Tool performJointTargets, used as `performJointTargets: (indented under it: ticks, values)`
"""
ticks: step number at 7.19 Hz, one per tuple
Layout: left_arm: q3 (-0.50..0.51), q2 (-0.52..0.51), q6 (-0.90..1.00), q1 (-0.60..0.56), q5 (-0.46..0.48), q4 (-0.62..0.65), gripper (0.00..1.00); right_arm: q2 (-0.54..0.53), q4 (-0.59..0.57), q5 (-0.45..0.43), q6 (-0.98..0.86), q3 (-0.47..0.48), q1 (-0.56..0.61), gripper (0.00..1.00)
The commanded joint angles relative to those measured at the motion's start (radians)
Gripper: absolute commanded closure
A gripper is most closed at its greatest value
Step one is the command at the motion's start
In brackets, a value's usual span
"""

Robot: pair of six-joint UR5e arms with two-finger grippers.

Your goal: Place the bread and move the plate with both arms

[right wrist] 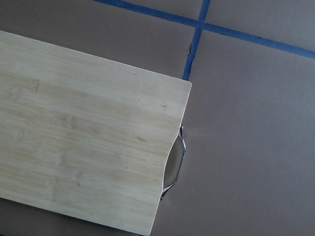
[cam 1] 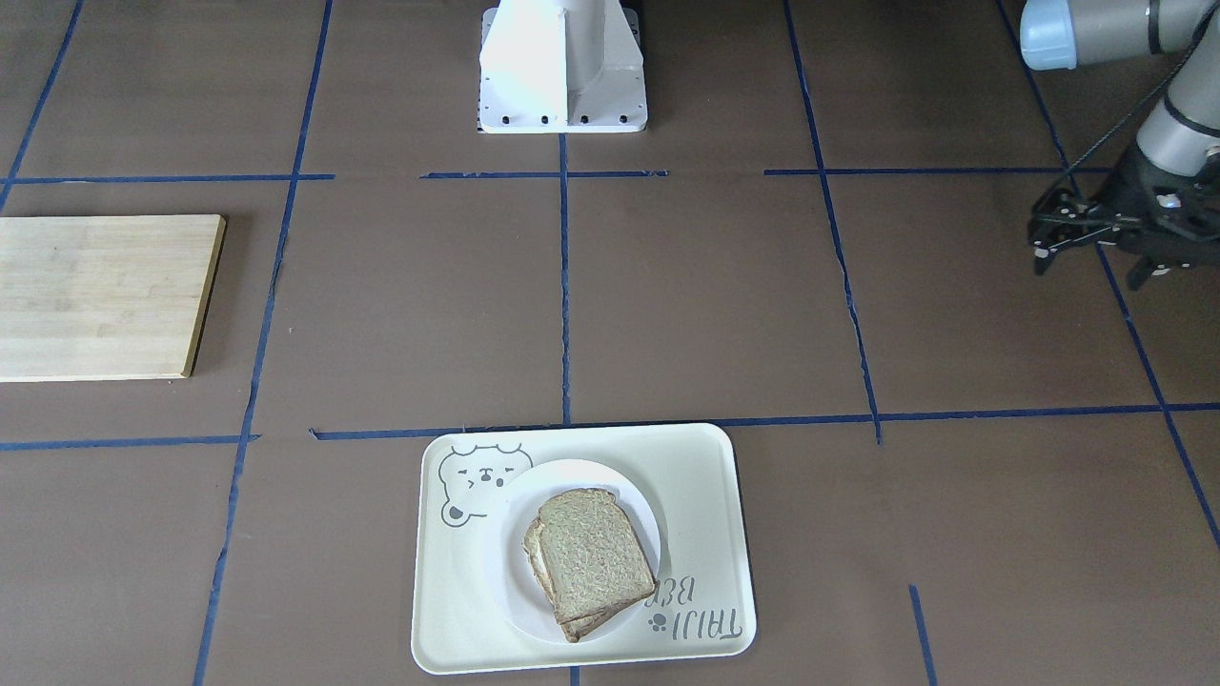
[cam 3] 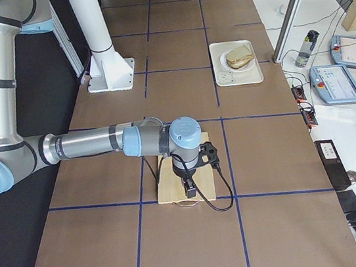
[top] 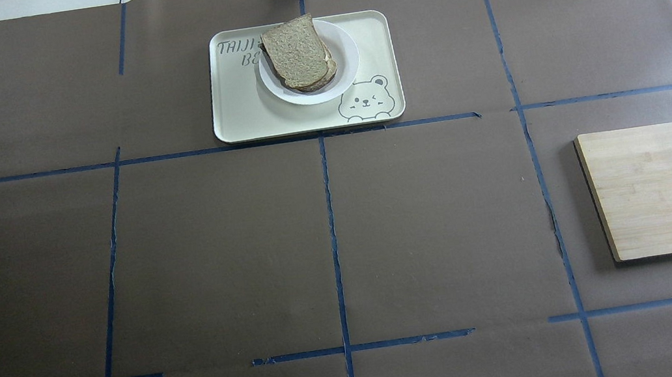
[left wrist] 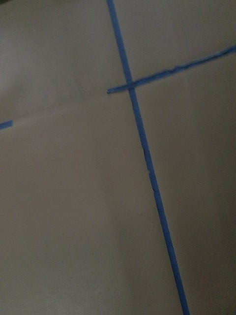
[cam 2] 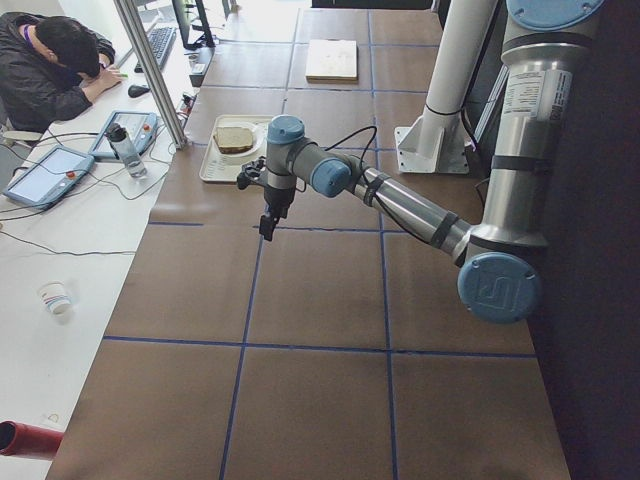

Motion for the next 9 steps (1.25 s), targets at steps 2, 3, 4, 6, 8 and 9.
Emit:
performJointTargets:
  ticks: [2, 3, 4, 6, 8, 9]
  values:
    - [0.006, 0.128, 0.334, -0.277, -0.087, 0.163, 0.00, -0.001, 0.000, 0.000, 0.000, -0.002, 0.000, 0.01]
    - [0.052, 0.194, 0.398, -0.354, -0.217, 0.154, 0.00, -0.001, 0.000, 0.000, 0.000, -0.005, 0.000, 0.01]
    - [0.092, 0.251, 0.528, -0.411, -0.254, 0.138, 0.00, -0.001, 0.000, 0.000, 0.000, -0.010, 0.000, 0.00]
    - [0.162, 0.286, 0.581, -0.455, -0.229, 0.128, 0.00, -0.002, 0.000, 0.000, 0.000, -0.018, 0.000, 0.00]
    - [0.195, 0.270, 0.572, -0.481, -0.228, 0.142, 0.00, -0.002, 0.000, 0.000, 0.000, -0.021, 0.000, 0.00]
    - [0.183, 0.267, 0.498, -0.482, -0.231, 0.144, 0.00, -0.002, 0.000, 0.000, 0.000, -0.021, 0.000, 0.00]
